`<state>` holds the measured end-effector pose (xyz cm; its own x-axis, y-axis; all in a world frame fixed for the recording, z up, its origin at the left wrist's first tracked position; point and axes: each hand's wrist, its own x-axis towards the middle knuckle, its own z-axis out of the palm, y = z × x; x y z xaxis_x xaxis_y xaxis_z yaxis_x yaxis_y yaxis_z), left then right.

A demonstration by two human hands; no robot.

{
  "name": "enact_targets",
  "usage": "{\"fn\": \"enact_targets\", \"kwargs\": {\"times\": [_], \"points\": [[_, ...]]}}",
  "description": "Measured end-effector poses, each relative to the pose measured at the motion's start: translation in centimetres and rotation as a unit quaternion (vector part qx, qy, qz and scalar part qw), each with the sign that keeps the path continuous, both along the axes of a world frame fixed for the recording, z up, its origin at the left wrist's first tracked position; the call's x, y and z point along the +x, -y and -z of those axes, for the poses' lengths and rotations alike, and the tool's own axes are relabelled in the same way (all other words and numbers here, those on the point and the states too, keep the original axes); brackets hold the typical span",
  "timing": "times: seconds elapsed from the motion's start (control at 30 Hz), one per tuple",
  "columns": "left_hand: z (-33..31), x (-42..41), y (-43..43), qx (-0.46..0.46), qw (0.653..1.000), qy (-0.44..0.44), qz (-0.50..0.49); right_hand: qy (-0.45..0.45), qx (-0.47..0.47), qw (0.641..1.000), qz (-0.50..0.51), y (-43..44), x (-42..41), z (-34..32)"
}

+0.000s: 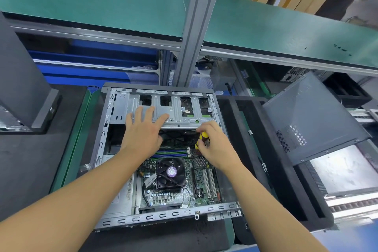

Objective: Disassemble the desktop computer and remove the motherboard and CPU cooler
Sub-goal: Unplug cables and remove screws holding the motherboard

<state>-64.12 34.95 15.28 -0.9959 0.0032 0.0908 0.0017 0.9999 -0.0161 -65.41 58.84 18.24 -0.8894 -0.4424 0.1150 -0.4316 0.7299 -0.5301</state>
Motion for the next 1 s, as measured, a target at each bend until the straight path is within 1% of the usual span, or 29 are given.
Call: {"fn": "enact_targets", "kwargs": {"times": [0.1, 0.2, 0.33, 0.4, 0.53, 0.73, 0.83, 0.93, 1.0], "points": [[-0.03, 0.01, 0.02, 0.003, 1.000, 0.002, 0.001, 0.012, 0.017, 1.000, 0.000, 0.04, 0.06, -0.15], [-0.10, 0.05, 0.01, -0.001, 1.000, 0.001, 0.003, 0.012, 0.055, 0.998, -0.014, 0.13, 0.19, 0.06], [-0.19, 0.11, 0.03, -0.001, 1.000, -0.001, 0.004, -0.049, 0.104, 0.992, -0.056, 0.46, 0.20, 0.24], [-0.17, 0.16, 0.01, -0.002, 1.000, -0.003, 0.003, -0.057, 0.117, 0.990, -0.058, 0.53, 0.07, 0.25], [-0.18, 0.10, -0.02, 0.002, 1.000, 0.001, 0.002, -0.028, 0.106, 0.994, -0.025, 0.41, 0.01, 0.28], [-0.26, 0.08, 0.02, 0.006, 1.000, 0.006, 0.003, -0.032, 0.076, 0.996, -0.016, 0.25, -0.01, 0.40], [-0.39, 0.16, 0.00, 0.004, 1.000, 0.006, 0.003, -0.026, 0.089, 0.995, -0.021, 0.34, 0.03, 0.57], [-0.42, 0.18, -0.05, 0.003, 1.000, 0.002, 0.002, -0.038, 0.109, 0.993, -0.038, 0.56, 0.06, 0.54], [-0.46, 0.15, -0.07, 0.005, 1.000, 0.003, 0.002, -0.032, 0.101, 0.994, -0.036, 0.59, -0.09, 0.47]]}}
